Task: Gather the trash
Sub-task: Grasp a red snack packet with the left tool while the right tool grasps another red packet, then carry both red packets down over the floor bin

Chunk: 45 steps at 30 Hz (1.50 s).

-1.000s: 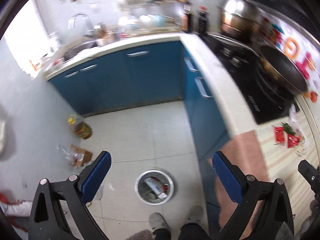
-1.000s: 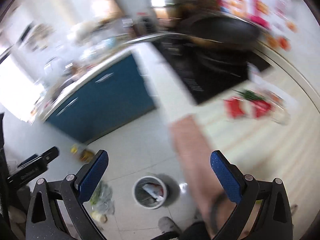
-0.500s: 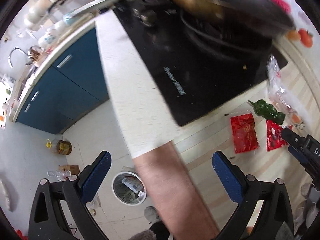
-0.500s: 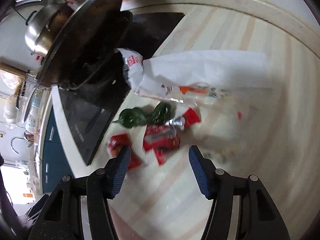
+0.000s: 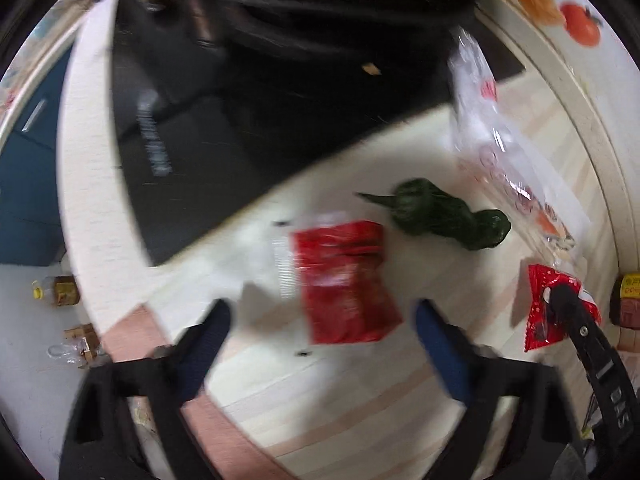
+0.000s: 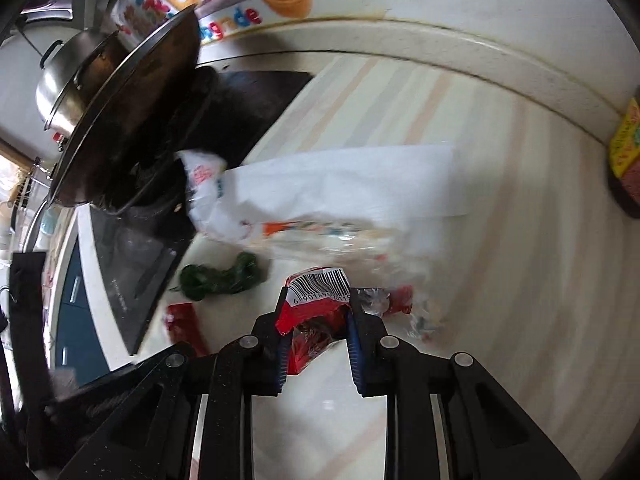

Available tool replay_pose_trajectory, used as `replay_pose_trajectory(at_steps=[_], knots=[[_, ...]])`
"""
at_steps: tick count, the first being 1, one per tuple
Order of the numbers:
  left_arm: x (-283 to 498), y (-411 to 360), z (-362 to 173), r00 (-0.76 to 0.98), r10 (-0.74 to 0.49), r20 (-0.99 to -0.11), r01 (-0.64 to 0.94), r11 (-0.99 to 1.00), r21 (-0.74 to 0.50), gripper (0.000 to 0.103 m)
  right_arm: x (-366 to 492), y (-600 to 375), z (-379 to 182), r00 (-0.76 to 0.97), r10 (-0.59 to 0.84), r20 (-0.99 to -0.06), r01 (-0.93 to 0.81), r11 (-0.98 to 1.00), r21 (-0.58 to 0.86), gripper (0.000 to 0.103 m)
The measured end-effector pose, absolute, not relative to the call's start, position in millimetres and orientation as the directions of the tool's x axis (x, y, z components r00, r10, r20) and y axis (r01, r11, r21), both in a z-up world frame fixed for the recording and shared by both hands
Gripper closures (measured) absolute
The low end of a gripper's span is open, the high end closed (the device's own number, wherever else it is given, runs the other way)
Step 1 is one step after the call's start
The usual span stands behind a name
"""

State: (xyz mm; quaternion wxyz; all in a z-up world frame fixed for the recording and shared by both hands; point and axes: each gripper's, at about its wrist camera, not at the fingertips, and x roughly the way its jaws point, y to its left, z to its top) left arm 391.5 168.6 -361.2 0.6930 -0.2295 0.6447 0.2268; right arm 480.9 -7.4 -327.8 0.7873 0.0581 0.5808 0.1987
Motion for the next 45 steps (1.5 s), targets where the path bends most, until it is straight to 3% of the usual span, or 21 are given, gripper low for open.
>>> replay_pose_trajectory(at_steps=[6, 9, 19, 36, 45], knots=[[396.6, 146.6, -349.5, 0.109, 0.104, -0.989, -0.526, 0.850, 0.031, 0.083, 486.2, -25.8, -332.7, 0.255, 0.362, -0.897, -0.215, 0.925, 0.312, 0.078], [387.6, 141.7, -340.2, 0.135, 0.128, -0.983, -0.513, 0.857, 0.041, 0.089, 481.8, -41.5, -322.5, 0.267, 0.364, -0.892, -0.223, 0.924, 0.310, 0.078], [321.0, 138.6, -283.1, 0.253, 0.201, -0.947, -0.512, 0.858, 0.045, 0.091, 445.4, -39.2, -285.3, 0.308, 0.366, -0.878, -0.320, 0.909, 0.266, 0.085], [198.1, 196.2, -210.9, 0.388, 0.259, -0.884, -0.628, 0.776, -0.048, 0.091, 344.6, 20.8, -204.7, 0.305, 0.508, -0.806, -0.499, 0.806, 0.319, 0.088], [70.4, 250.9, -242.4, 0.307, 0.268, -0.913, -0.779, 0.622, -0.079, 0.091, 234.5, 113.8, -229.8, 0.077, 0.586, -0.806, -0.664, 0.633, 0.397, 0.088]])
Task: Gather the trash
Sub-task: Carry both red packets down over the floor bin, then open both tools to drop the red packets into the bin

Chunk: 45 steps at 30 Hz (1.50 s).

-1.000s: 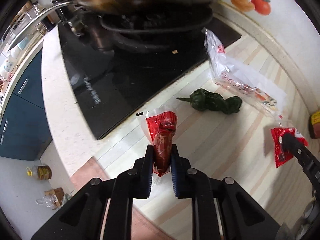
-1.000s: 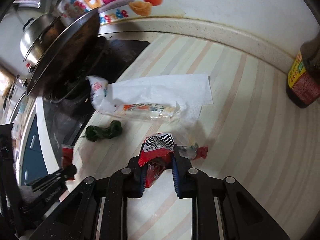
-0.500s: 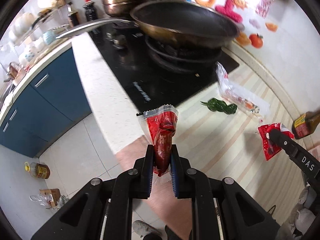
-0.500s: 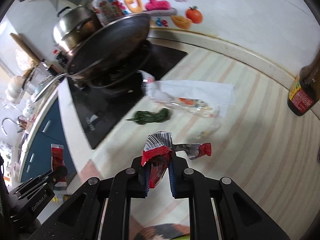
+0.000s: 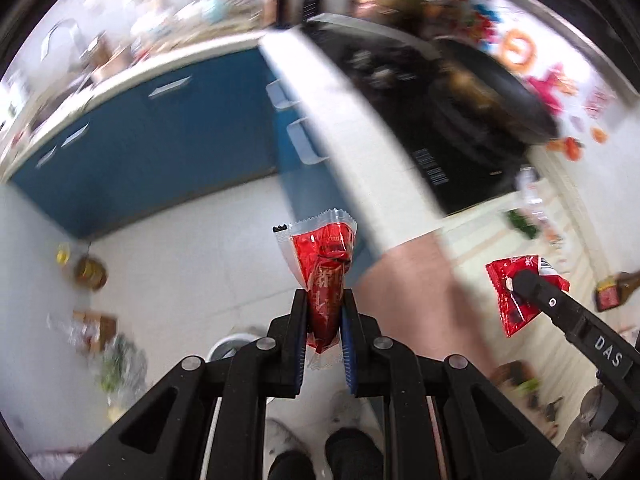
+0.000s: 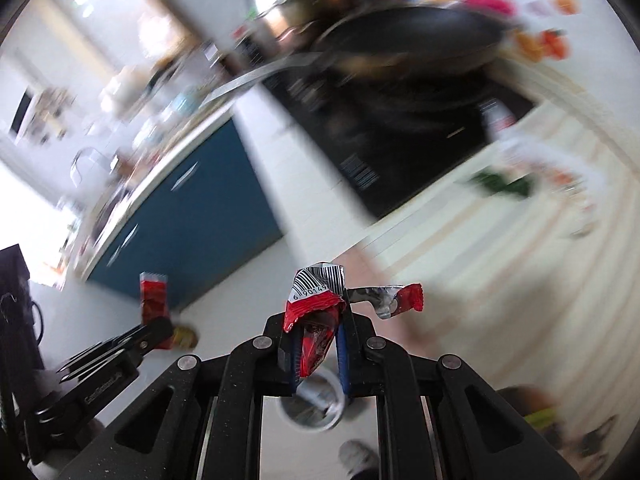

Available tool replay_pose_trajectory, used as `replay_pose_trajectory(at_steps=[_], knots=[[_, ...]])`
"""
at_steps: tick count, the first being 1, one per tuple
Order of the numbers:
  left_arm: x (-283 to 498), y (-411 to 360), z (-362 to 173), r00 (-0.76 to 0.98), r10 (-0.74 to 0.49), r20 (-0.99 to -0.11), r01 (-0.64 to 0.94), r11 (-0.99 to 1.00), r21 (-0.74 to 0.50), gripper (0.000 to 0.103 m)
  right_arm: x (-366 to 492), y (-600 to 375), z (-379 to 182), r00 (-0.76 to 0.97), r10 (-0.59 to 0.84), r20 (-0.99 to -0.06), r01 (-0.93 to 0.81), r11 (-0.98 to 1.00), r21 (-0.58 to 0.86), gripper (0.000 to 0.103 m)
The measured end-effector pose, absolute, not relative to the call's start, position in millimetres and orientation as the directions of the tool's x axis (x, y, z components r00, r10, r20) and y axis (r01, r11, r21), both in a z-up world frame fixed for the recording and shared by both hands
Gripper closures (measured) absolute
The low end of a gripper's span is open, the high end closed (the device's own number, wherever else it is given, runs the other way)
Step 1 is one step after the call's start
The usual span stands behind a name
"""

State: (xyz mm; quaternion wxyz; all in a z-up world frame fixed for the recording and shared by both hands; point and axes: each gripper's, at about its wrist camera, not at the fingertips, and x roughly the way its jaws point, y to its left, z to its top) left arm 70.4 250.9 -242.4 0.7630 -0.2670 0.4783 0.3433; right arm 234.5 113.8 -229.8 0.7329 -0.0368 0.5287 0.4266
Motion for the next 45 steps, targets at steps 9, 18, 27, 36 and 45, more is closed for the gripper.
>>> replay_pose_trajectory(at_steps=[9, 18, 27, 36, 45], knots=[[-67.6, 305.6, -383.8, 0.154, 0.142, -0.978, -0.911, 0.404, -0.085, 0.091, 104.7, 200.6, -378.6, -0.164, 0.460, -0.873, -0.741, 0.527, 0.417, 0.089], [-158.4, 328.4, -628.1, 0.121, -0.121, -0.985, -0.977, 0.159, -0.140, 0.091, 19.6, 232.2, -623.3, -0.375, 0.245, -0.894, -0.721, 0.529, 0.447, 0.089], [-182.5, 332.9, -810.6, 0.046, -0.250, -0.967, -0.985, 0.152, -0.086, 0.089, -0.9, 256.1, -821.9, -0.391, 0.106, -0.914, -0.759, 0.524, 0.385, 0.089], [-200.6, 334.7, -816.0, -0.046, -0.187, -0.981, -0.985, 0.171, 0.014, 0.008, -7.2, 276.3, -858.9, -0.346, 0.011, -0.938, -0.819, 0.484, 0.308, 0.052], [-221.5, 323.0, -724.2, -0.173, 0.151, -0.973, -0.970, 0.144, 0.195, 0.001, -17.6, 269.1, -784.1, -0.051, 0.026, -0.998, -0.941, 0.334, 0.057, 0.007]])
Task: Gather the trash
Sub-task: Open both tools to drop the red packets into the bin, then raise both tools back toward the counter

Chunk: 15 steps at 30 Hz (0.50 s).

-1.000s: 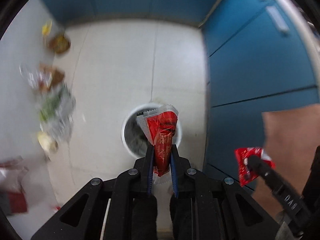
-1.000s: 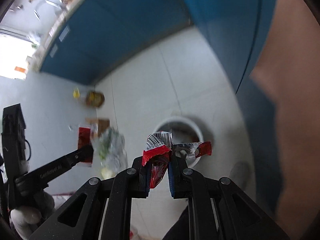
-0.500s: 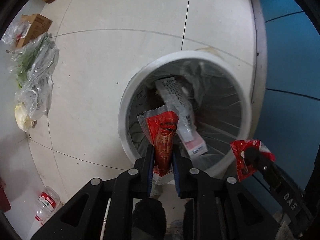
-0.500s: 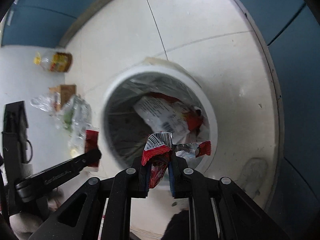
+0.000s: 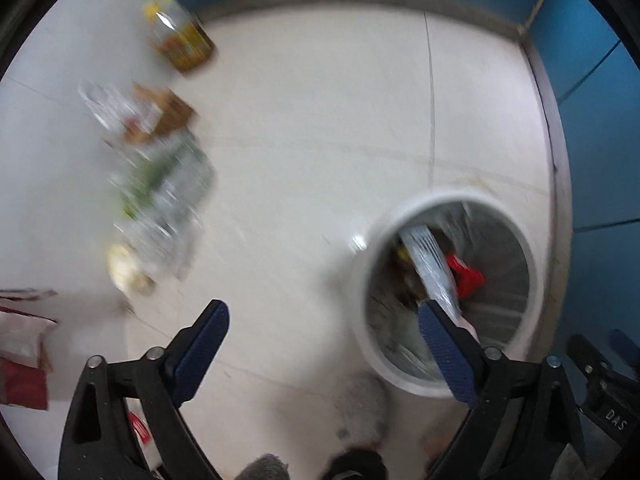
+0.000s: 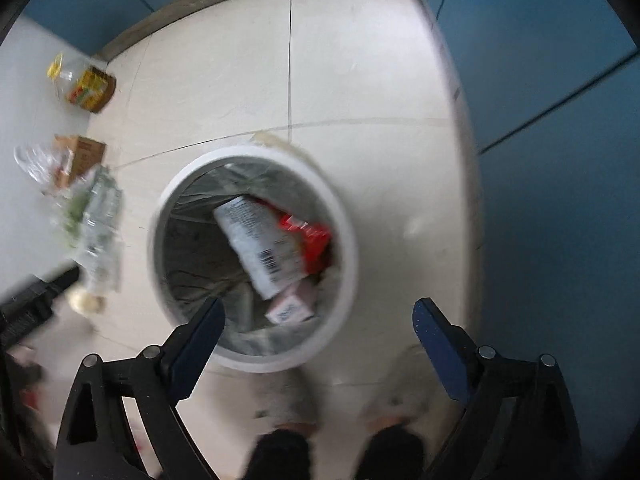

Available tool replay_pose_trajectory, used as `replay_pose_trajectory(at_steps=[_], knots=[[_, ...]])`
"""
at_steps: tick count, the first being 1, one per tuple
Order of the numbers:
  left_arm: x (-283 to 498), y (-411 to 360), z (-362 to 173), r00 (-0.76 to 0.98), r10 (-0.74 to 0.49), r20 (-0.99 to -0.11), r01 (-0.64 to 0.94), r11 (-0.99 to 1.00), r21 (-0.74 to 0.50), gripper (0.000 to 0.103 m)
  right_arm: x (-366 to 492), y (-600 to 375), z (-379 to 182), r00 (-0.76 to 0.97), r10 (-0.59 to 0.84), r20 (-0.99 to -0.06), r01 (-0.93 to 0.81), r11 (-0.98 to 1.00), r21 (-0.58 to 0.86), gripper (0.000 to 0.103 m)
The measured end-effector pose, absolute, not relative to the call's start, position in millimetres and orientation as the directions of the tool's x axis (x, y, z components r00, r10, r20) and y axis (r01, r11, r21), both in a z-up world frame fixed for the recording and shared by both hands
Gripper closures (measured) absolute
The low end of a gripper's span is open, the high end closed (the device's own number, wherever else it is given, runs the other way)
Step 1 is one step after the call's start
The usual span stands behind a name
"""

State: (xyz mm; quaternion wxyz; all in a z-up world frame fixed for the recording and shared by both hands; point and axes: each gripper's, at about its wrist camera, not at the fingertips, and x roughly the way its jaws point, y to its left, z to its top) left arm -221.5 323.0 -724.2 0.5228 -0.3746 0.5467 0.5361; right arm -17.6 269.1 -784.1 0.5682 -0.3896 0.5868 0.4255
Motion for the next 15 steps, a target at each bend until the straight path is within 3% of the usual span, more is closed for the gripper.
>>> replay_pose_trajectory(at_steps=[4, 10, 15], knots=[[-222.4, 312.9, -685.0, -0.198, 0.235, -0.952, -0.960, 0.151, 0.237, 0.000, -21.8, 259.5, -746.7, 0.008, 0.061, -0.998, -0.953, 0.304, 0.011, 0.002], [-220.0, 293.0, -608.4, -0.125, 0.255, -0.959, -0.973, 0.157, 0.169, 0.000, -19.9, 243.4, -664.1, 0.037, 0.118, -0.992, -0.949, 0.316, 0.002, 0.000], [-208.5, 275.1, -516.8, -0.050, 0.268, -0.962, -0.980, 0.175, 0.099, 0.000, -18.6, 229.1, -559.9, 0.013, 0.193, -0.981, -0.956, 0.290, 0.045, 0.000]])
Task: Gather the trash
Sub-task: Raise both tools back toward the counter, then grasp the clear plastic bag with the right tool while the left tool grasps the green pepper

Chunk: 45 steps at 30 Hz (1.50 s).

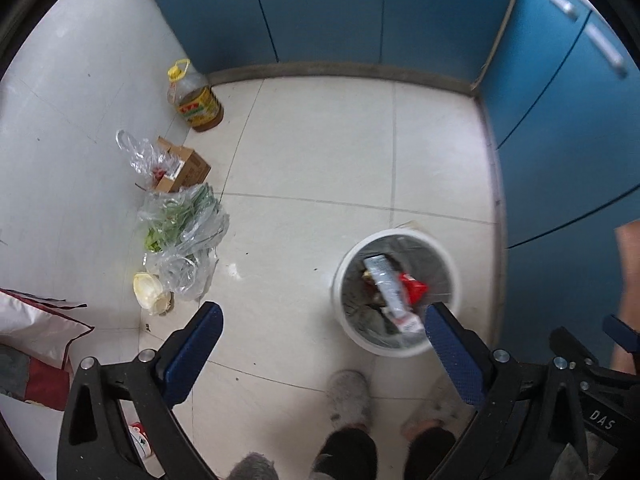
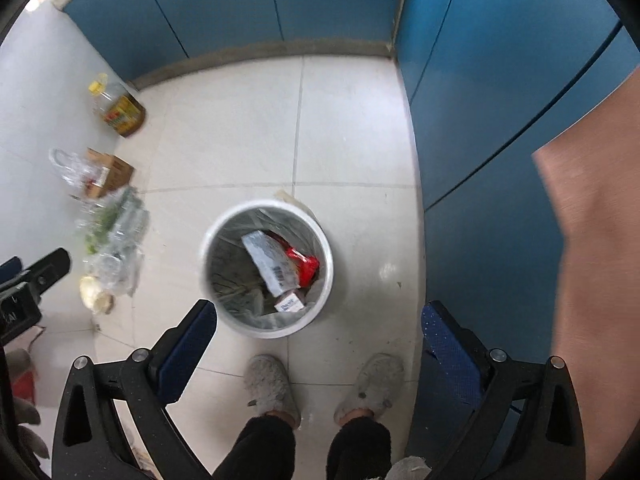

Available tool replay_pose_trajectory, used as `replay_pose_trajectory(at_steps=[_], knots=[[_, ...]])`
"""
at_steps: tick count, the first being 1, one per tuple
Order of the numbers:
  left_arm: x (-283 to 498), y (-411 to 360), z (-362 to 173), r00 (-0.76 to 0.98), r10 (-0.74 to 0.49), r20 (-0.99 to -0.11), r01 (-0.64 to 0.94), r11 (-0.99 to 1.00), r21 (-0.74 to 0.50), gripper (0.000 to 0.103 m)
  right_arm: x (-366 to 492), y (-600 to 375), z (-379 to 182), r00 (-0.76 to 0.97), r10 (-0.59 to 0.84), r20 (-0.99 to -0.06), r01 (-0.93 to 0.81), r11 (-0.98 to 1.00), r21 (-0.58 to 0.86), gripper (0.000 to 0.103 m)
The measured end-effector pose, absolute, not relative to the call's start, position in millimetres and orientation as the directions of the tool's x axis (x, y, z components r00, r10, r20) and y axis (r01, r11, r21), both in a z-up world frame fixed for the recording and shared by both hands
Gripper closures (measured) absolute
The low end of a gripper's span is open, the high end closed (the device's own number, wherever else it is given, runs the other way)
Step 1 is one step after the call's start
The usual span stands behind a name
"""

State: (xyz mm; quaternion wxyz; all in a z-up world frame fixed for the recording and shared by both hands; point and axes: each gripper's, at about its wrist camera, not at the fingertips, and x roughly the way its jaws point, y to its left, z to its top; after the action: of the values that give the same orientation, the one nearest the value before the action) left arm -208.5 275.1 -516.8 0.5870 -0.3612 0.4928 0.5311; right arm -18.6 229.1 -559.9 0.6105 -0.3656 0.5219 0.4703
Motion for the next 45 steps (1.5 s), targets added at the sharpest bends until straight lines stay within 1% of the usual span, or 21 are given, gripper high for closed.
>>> replay_pose_trajectory(at_steps=[6, 10, 12, 13, 16, 18, 20, 22, 23, 27, 30, 31, 33, 35, 37, 38, 39, 42, 45], knots=[[-192.5, 259.8, -393.0, 0.000, 0.354, -0.935, -0.972, 0.221, 0.084, 0.000, -13.2, 216.9, -430.2, -0.037, 0.295, -0.955, -0.953, 0.277, 0.123, 0.000], [-183.9, 249.2, -321.0, -0.059, 0.415, -0.908, -0.966, 0.206, 0.157, 0.000, -1.6, 208.9, -347.4, -0.086, 0.374, -0.923, -0.941, 0.273, 0.198, 0.000], [-178.5, 246.0, -296.2, -0.099, 0.441, -0.892, -0.962, 0.188, 0.200, 0.000, 9.3, 202.9, -311.5, -0.127, 0.410, -0.903, -0.926, 0.277, 0.256, 0.000], [-171.9, 243.2, -277.4, -0.111, 0.467, -0.877, -0.959, 0.180, 0.218, 0.000, 13.0, 198.8, -297.6, -0.141, 0.427, -0.893, -0.918, 0.281, 0.280, 0.000], [-150.5, 237.4, -241.3, -0.077, 0.527, -0.846, -0.961, 0.187, 0.204, 0.000, 37.3, 182.8, -257.0, -0.195, 0.505, -0.841, -0.873, 0.302, 0.384, 0.000], [-133.6, 235.4, -224.9, -0.064, 0.551, -0.832, -0.958, 0.201, 0.207, 0.000, 63.5, 167.0, -234.2, -0.226, 0.566, -0.793, -0.825, 0.322, 0.465, 0.000], [-101.2, 235.7, -211.0, -0.043, 0.578, -0.815, -0.951, 0.227, 0.211, 0.000, 87.7, 151.1, -222.1, -0.211, 0.599, -0.772, -0.793, 0.357, 0.494, 0.000], [-64.4, 237.1, -205.2, -0.030, 0.573, -0.819, -0.940, 0.263, 0.219, 0.000, 123.0, 132.1, -210.2, -0.161, 0.619, -0.769, -0.759, 0.420, 0.497, 0.000], [-44.7, 237.9, -204.7, -0.017, 0.550, -0.835, -0.933, 0.291, 0.211, 0.000, 142.8, 121.9, -206.4, -0.132, 0.623, -0.771, -0.742, 0.454, 0.493, 0.000], [53.5, 243.5, -214.1, 0.078, 0.407, -0.910, -0.897, 0.428, 0.114, 0.000, 245.2, 66.0, -199.5, 0.023, 0.605, -0.796, -0.637, 0.622, 0.455, 0.000], [130.6, 236.0, -223.1, 0.114, 0.367, -0.923, -0.849, 0.519, 0.101, 0.000, 323.1, 22.9, -204.0, 0.122, 0.563, -0.818, -0.545, 0.726, 0.419, 0.000], [169.1, 229.4, -228.8, 0.127, 0.356, -0.926, -0.819, 0.564, 0.105, 0.000, 344.2, 11.8, -205.6, 0.152, 0.551, -0.821, -0.525, 0.748, 0.405, 0.000], [216.9, 219.5, -237.0, 0.139, 0.349, -0.927, -0.782, 0.612, 0.114, 0.000, 385.3, -3.3, -207.9, 0.201, 0.521, -0.829, -0.504, 0.781, 0.369, 0.000], [273.3, 207.8, -250.5, 0.134, 0.363, -0.922, -0.731, 0.664, 0.155, 0.000, 420.6, -8.3, -214.6, 0.225, 0.488, -0.843, -0.506, 0.798, 0.327, 0.000], [312.0, 199.4, -263.8, 0.108, 0.377, -0.920, -0.698, 0.688, 0.199, 0.000, 452.0, -4.0, -224.8, 0.220, 0.459, -0.861, -0.541, 0.791, 0.284, 0.000], [323.1, 198.2, -270.0, 0.095, 0.379, -0.921, -0.691, 0.691, 0.213, 0.000, 465.4, 0.2, -230.9, 0.217, 0.436, -0.873, -0.568, 0.784, 0.250, 0.002], [335.0, 197.9, -278.3, 0.080, 0.375, -0.924, -0.685, 0.694, 0.222, 0.000, 472.8, 2.1, -237.2, 0.211, 0.422, -0.882, -0.592, 0.773, 0.228, 0.006], [352.1, 197.4, -297.2, 0.043, 0.363, -0.931, -0.684, 0.690, 0.238, 0.000, 494.1, 20.4, -260.9, 0.188, 0.378, -0.907, -0.673, 0.722, 0.161, 0.013], [357.6, 201.5, -316.1, 0.004, 0.346, -0.938, -0.688, 0.682, 0.248, 0.000, 502.9, 45.0, -286.7, 0.175, 0.335, -0.926, -0.750, 0.654, 0.095, 0.015]])
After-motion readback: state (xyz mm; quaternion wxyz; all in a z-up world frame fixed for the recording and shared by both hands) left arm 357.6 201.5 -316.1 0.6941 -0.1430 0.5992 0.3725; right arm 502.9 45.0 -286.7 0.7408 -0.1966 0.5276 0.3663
